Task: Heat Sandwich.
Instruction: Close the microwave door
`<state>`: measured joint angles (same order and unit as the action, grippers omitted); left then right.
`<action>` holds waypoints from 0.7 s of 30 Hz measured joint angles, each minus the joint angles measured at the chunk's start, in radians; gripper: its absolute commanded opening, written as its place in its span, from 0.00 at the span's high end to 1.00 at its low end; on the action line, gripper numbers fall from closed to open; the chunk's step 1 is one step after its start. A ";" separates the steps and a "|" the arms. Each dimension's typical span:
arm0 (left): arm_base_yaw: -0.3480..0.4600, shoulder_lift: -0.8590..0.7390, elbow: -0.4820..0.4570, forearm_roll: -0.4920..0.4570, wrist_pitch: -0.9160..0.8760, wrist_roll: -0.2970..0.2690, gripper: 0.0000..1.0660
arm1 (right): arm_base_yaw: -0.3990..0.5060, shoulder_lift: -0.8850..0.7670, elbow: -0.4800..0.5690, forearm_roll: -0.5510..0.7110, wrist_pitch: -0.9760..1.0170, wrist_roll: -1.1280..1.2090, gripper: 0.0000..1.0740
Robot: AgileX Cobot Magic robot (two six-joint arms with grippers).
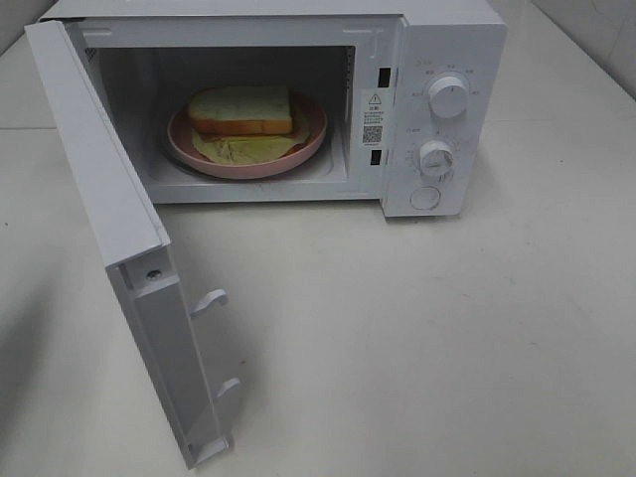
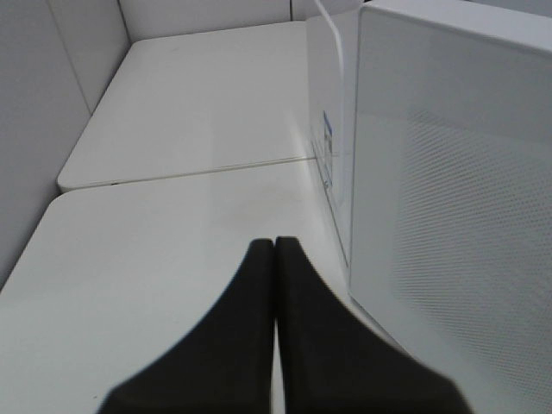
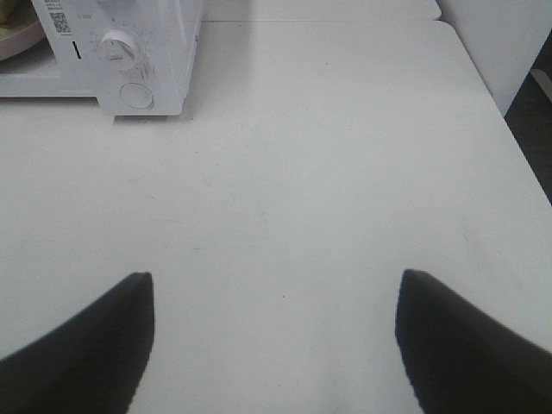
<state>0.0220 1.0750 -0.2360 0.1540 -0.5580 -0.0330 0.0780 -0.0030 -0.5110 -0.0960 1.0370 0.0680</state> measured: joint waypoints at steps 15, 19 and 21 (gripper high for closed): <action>-0.170 0.331 -0.107 0.063 -0.272 -0.068 1.00 | 0.000 0.000 0.000 0.000 0.000 0.000 0.31; -0.205 0.376 -0.151 0.059 -0.273 -0.068 1.00 | 0.000 0.000 0.000 0.000 0.000 0.000 0.31; -0.235 0.416 -0.186 0.031 -0.272 -0.067 1.00 | 0.000 0.000 0.000 0.000 0.000 0.000 0.31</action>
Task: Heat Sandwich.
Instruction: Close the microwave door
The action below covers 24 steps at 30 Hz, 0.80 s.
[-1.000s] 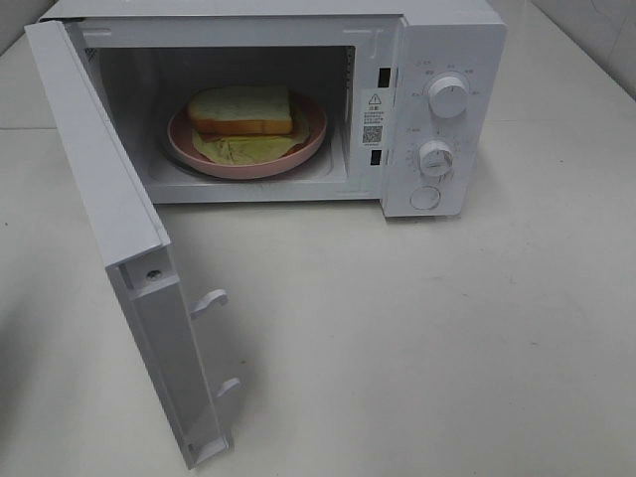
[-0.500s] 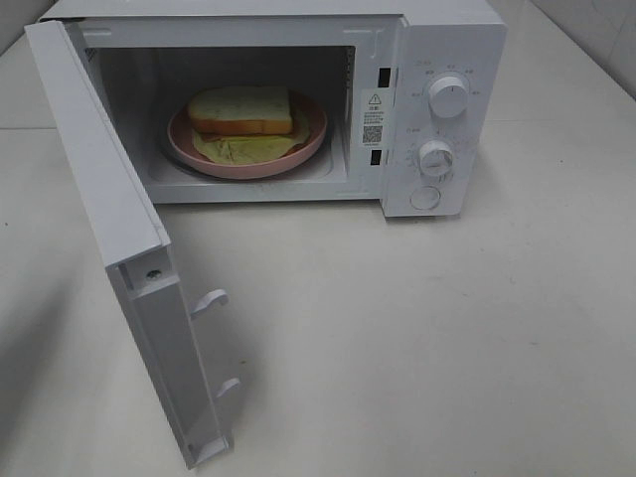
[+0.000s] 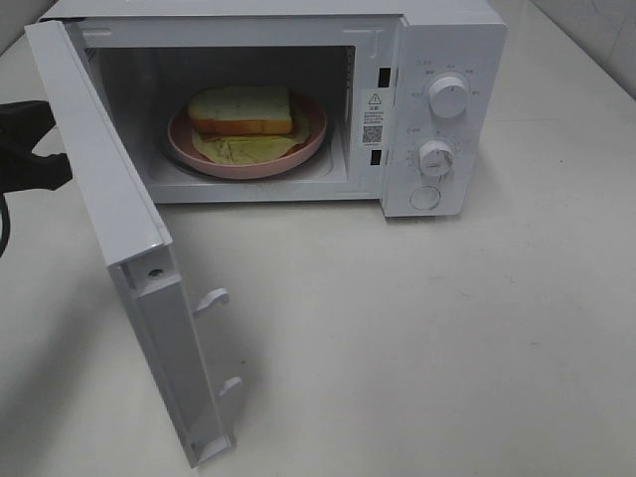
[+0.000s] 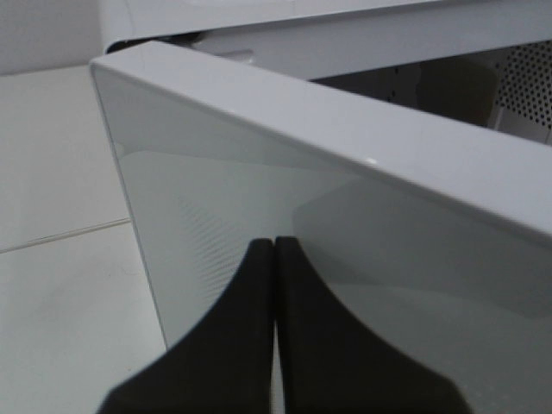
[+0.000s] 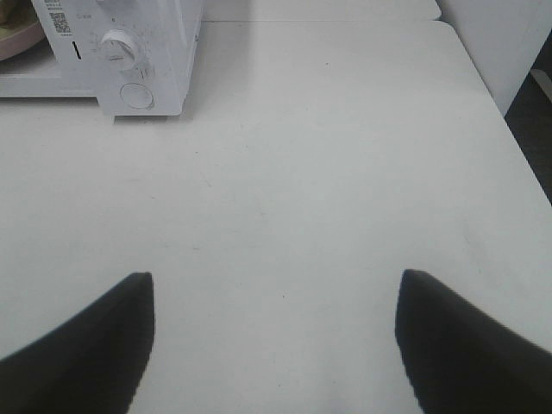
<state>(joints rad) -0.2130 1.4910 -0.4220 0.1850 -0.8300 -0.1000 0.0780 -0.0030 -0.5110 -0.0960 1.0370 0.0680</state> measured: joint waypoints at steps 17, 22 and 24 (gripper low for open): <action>-0.177 0.170 -0.146 -0.095 -0.010 0.033 1.00 | 0.000 0.000 0.000 0.000 0.000 0.000 0.31; -0.222 0.203 -0.177 -0.144 -0.009 0.062 1.00 | 0.000 0.000 0.000 0.000 0.000 0.000 0.31; -0.243 0.221 -0.195 -0.168 -0.009 0.065 1.00 | 0.000 0.000 0.000 0.000 0.000 0.000 0.31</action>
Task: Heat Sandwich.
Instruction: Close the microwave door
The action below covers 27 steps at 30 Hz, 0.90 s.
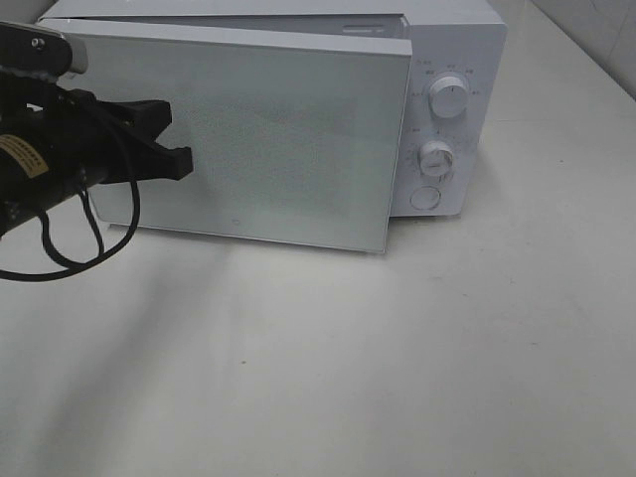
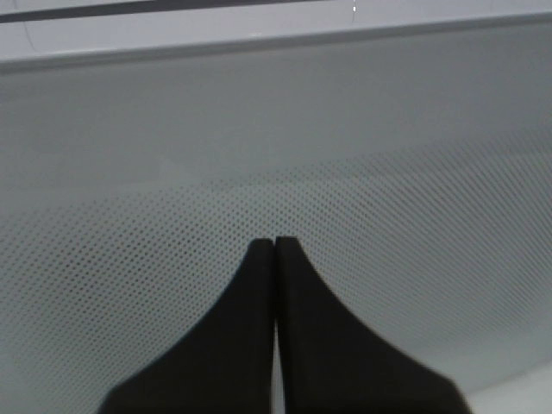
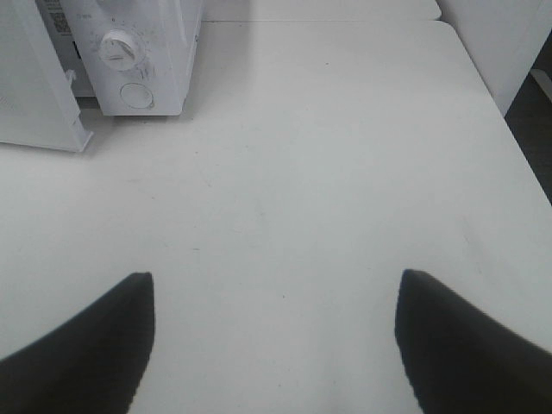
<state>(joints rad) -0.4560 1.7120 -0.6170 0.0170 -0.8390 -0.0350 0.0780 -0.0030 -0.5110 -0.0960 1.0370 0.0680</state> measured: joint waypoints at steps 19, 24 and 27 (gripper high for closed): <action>-0.116 0.088 -0.131 -0.047 0.011 0.004 1.00 | 0.000 0.000 0.000 0.000 0.000 0.000 0.31; -0.145 0.125 -0.203 -0.061 0.041 0.008 1.00 | 0.000 0.000 0.000 0.000 0.000 0.000 0.31; -0.153 0.149 -0.231 -0.063 0.045 0.008 1.00 | 0.000 0.000 0.000 0.000 0.000 0.000 0.31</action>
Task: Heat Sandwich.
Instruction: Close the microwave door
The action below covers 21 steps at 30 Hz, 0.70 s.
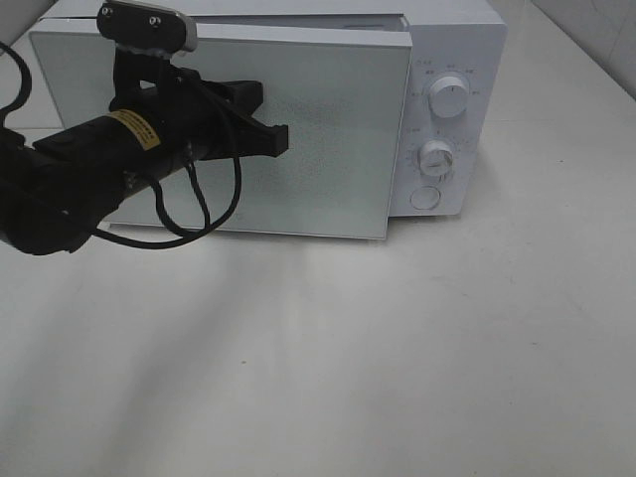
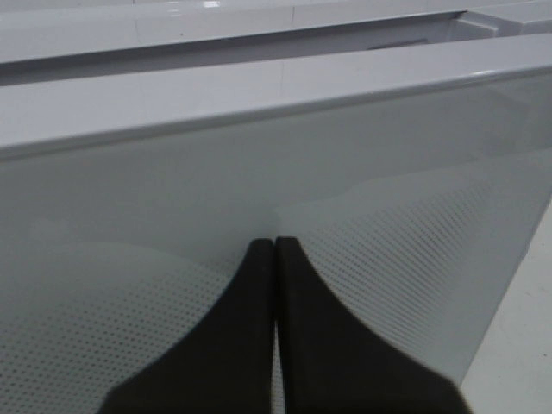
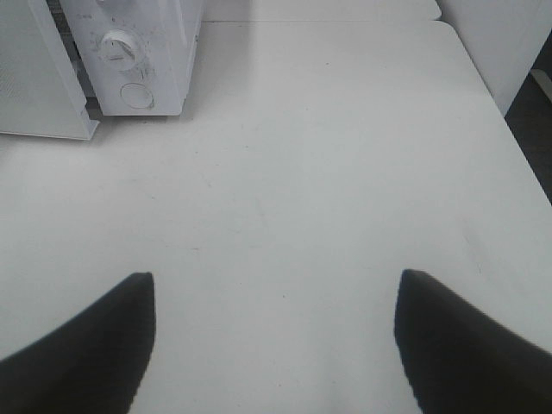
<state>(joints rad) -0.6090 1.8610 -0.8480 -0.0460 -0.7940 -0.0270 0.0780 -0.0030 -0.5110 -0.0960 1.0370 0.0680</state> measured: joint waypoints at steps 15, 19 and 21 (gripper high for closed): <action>-0.059 0.105 -0.156 -0.001 0.081 0.000 1.00 | 0.000 0.000 0.000 0.000 0.000 0.000 0.31; -0.068 0.127 -0.193 0.018 0.111 0.000 1.00 | 0.000 0.000 0.000 0.000 0.000 0.000 0.31; -0.071 0.131 -0.202 0.023 0.120 0.000 1.00 | 0.000 0.000 0.000 0.000 0.000 0.000 0.31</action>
<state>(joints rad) -0.6800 1.9920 -1.0500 -0.0230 -0.6740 -0.0270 0.0780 -0.0030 -0.5110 -0.0960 1.0370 0.0680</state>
